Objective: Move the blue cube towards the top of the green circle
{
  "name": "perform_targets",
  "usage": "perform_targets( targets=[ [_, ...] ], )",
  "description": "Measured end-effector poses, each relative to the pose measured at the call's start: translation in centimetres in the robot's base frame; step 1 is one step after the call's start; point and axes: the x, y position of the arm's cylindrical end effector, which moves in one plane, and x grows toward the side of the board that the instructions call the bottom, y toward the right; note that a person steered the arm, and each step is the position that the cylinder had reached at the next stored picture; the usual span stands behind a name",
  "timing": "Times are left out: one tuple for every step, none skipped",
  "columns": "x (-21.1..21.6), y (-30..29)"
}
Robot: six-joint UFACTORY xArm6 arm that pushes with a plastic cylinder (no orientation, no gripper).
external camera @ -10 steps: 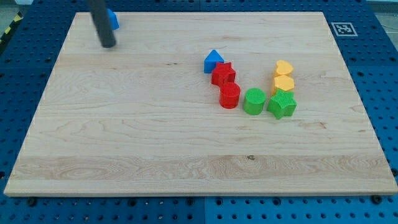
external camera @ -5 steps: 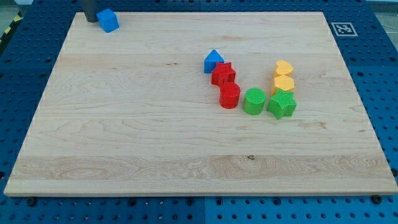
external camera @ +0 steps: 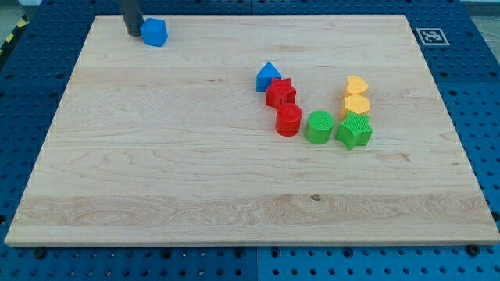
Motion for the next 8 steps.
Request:
perform_targets(
  targets=[
    [1.3, 2.9],
    [1.3, 5.4],
    [0.6, 7.8],
    [-1.1, 12.1],
    [-1.6, 13.8],
    [0.2, 16.3],
    [2.4, 16.5],
    [3.1, 16.9]
  ],
)
